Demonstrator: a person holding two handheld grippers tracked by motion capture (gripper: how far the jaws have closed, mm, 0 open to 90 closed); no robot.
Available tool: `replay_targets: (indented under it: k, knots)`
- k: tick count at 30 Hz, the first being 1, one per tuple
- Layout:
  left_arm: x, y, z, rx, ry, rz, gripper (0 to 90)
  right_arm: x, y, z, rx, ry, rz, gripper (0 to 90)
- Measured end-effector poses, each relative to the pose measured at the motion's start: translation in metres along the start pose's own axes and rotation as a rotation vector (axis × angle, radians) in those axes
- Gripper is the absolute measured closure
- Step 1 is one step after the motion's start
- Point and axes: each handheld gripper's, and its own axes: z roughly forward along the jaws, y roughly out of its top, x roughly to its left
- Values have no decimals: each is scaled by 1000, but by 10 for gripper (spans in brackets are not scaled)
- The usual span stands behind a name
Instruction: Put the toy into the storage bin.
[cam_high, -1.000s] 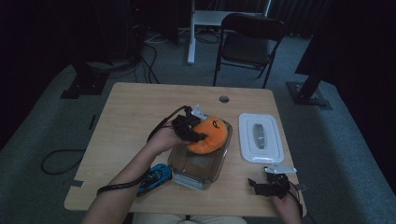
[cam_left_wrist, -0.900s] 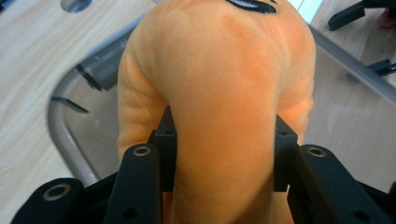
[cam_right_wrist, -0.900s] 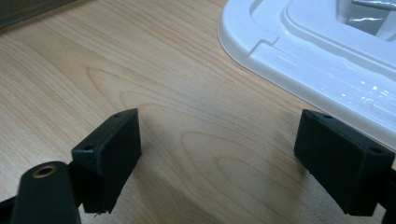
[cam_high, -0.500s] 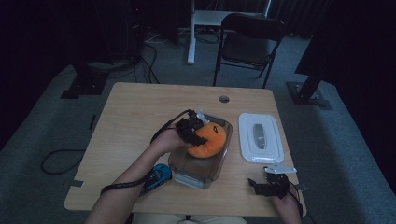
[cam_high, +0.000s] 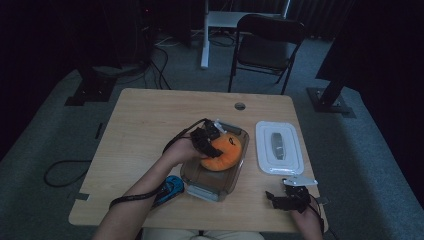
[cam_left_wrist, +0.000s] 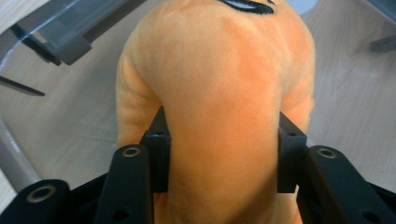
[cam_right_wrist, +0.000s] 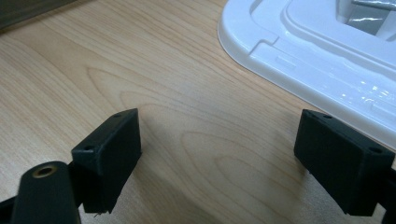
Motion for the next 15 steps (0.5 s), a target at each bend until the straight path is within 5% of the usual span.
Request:
replay_targets:
  k: [15]
  knots:
    - [-12,6,12,118,23,107,337,0,0,0,0,0,0,144]
